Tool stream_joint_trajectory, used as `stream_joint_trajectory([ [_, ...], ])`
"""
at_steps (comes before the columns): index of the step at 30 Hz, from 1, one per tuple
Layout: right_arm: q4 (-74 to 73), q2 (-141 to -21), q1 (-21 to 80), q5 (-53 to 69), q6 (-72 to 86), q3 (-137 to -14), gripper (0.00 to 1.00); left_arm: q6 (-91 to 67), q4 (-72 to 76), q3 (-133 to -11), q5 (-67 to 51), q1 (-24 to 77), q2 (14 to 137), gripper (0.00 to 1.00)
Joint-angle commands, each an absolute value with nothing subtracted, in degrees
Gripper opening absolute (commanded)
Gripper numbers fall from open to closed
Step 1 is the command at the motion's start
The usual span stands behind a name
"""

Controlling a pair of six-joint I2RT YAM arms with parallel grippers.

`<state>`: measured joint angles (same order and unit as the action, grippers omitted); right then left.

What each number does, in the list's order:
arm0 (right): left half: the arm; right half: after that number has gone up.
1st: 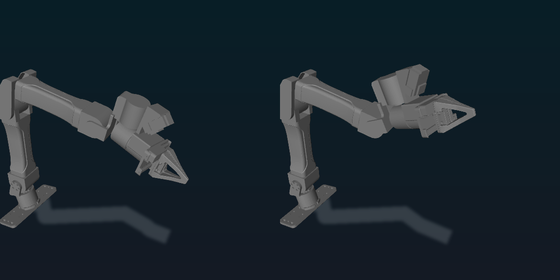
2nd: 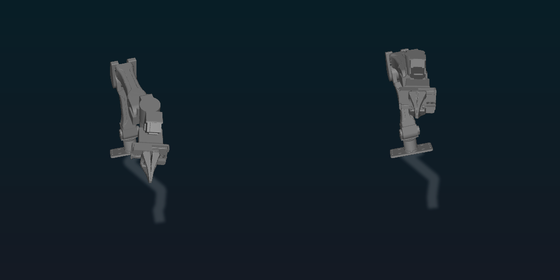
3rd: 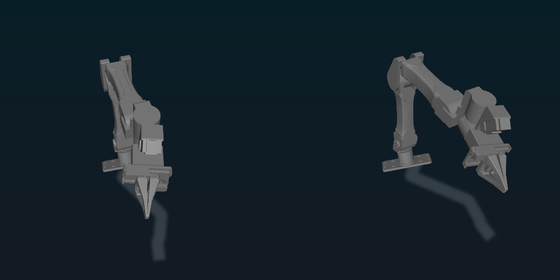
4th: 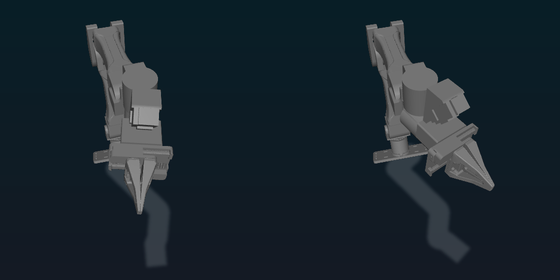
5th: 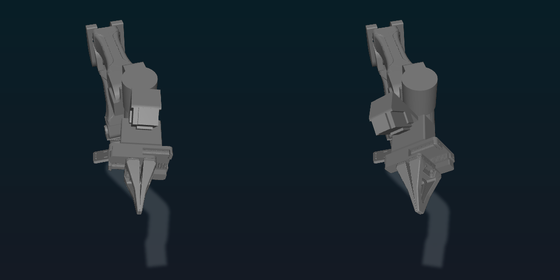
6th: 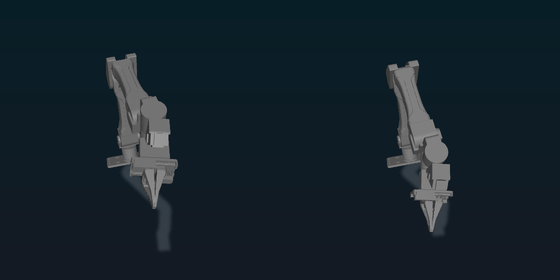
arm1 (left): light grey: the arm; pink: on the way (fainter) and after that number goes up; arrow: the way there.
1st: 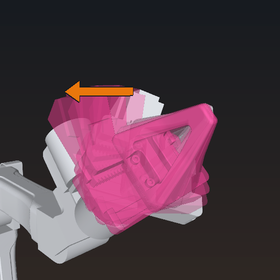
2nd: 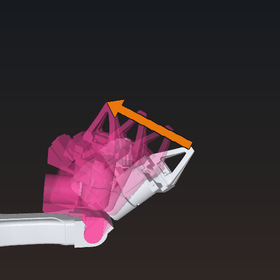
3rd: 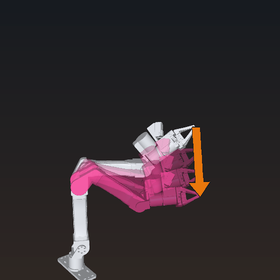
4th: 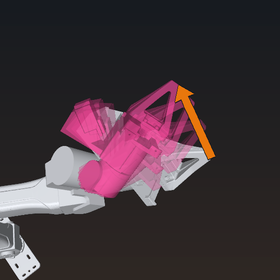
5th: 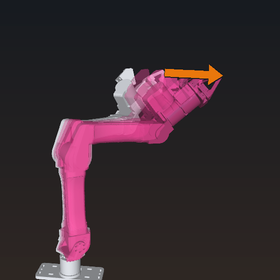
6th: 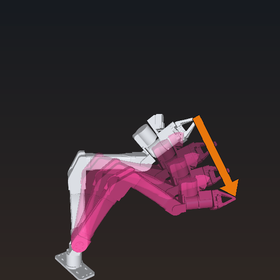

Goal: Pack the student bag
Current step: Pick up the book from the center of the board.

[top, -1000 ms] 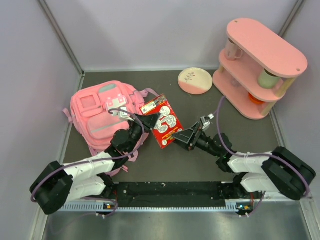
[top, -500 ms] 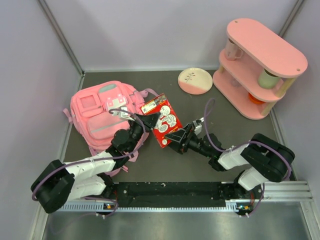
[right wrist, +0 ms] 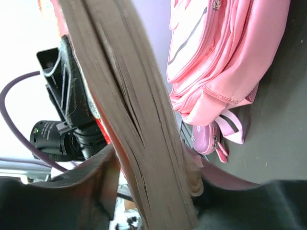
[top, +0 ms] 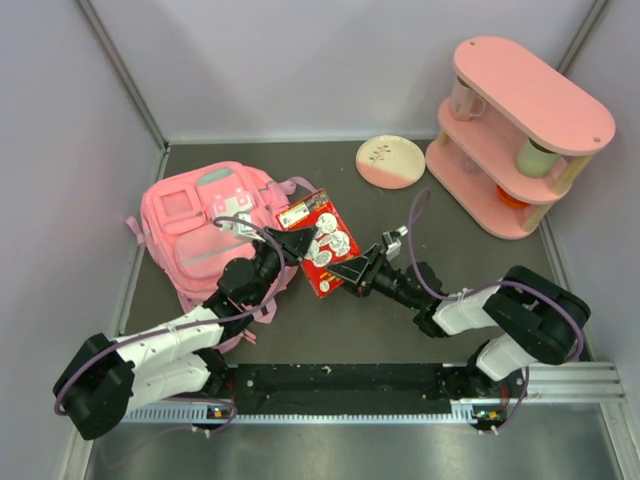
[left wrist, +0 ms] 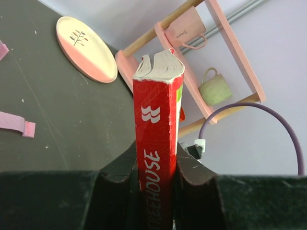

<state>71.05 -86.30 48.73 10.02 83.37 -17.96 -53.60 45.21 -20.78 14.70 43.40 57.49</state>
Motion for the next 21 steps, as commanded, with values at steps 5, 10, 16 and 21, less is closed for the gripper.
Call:
stream_joint_trajectory([
  [5,90.36,-80.43,49.04,7.38,77.26,-16.61,0.0,-55.47,50.72,-18.11,14.59,43.59,53.35,0.27],
  [10,84.21,-77.7,48.61,14.74,75.67,-17.67,0.0,-51.25,48.87,-17.93,14.15,43.51,50.72,0.78],
  [16,81.04,-74.88,44.22,27.3,75.24,-18.37,0.0,-45.62,44.22,-19.42,10.21,42.72,48.69,0.95],
  [21,77.97,-73.48,40.18,35.06,74.8,-20.3,0.0,-44.91,43.24,-21.18,4.14,40.78,50.89,0.72],
])
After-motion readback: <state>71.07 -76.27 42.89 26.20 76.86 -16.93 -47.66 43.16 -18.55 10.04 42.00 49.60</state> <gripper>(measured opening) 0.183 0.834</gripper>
